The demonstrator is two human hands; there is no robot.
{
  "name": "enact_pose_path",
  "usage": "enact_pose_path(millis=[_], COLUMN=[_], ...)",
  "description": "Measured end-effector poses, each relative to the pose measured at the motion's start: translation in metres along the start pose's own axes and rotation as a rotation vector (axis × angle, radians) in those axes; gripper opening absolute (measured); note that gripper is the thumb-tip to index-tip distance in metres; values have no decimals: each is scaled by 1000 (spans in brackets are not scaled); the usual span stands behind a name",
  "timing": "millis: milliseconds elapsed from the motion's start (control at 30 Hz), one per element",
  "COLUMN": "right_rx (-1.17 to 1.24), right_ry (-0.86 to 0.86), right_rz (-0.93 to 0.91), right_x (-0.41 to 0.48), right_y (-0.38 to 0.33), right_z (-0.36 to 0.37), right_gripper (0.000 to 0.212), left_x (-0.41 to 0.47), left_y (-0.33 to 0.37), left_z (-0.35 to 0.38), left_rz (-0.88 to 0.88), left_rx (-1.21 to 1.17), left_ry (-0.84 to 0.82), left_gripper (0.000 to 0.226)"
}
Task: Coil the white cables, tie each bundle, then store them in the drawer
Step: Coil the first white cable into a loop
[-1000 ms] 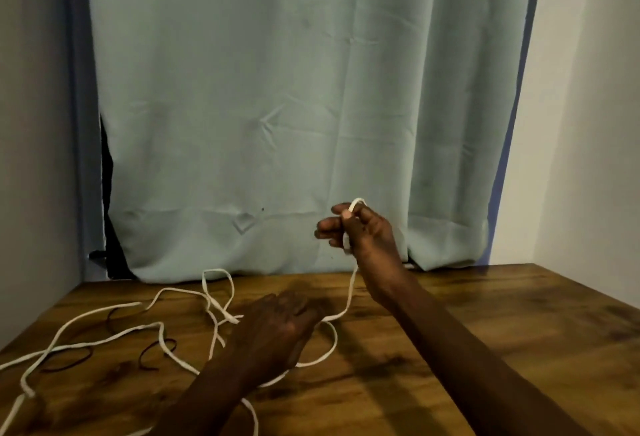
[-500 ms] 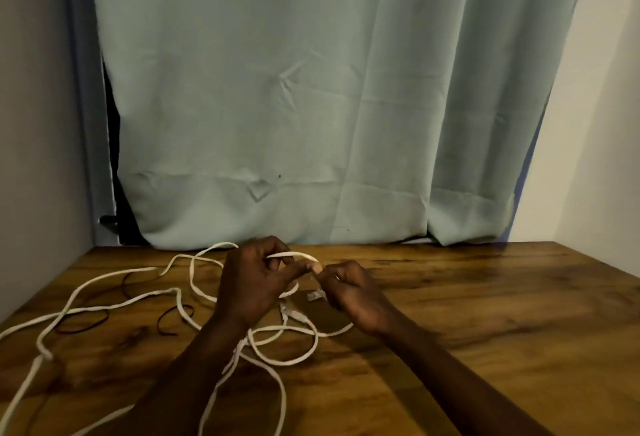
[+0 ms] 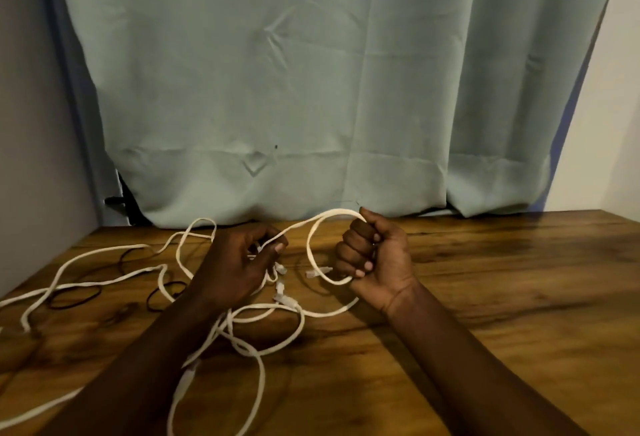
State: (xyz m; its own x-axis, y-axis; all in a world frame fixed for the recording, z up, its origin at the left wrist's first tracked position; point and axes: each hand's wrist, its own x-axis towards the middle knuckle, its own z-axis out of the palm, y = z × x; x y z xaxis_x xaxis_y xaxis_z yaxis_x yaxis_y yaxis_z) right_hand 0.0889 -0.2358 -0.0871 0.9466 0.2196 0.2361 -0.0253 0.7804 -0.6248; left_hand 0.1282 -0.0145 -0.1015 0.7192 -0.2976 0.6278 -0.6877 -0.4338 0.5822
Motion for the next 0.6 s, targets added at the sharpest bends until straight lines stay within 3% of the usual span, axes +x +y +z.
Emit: enact_pose_path(millis=[367,600], right_rx=[201,95], right_ry=[189,303], right_rz=[-266,-390], right_x=[-2,-10], right_y=[-21,-26], right_z=[-7,-1], right_gripper=[52,47], left_x=[-1,-6], left_y=[8,12], left_z=[24,27], left_rz=[-175,-11], left_rx=[-292,-15], left_ry=[-113,-241], left_gripper=[29,31])
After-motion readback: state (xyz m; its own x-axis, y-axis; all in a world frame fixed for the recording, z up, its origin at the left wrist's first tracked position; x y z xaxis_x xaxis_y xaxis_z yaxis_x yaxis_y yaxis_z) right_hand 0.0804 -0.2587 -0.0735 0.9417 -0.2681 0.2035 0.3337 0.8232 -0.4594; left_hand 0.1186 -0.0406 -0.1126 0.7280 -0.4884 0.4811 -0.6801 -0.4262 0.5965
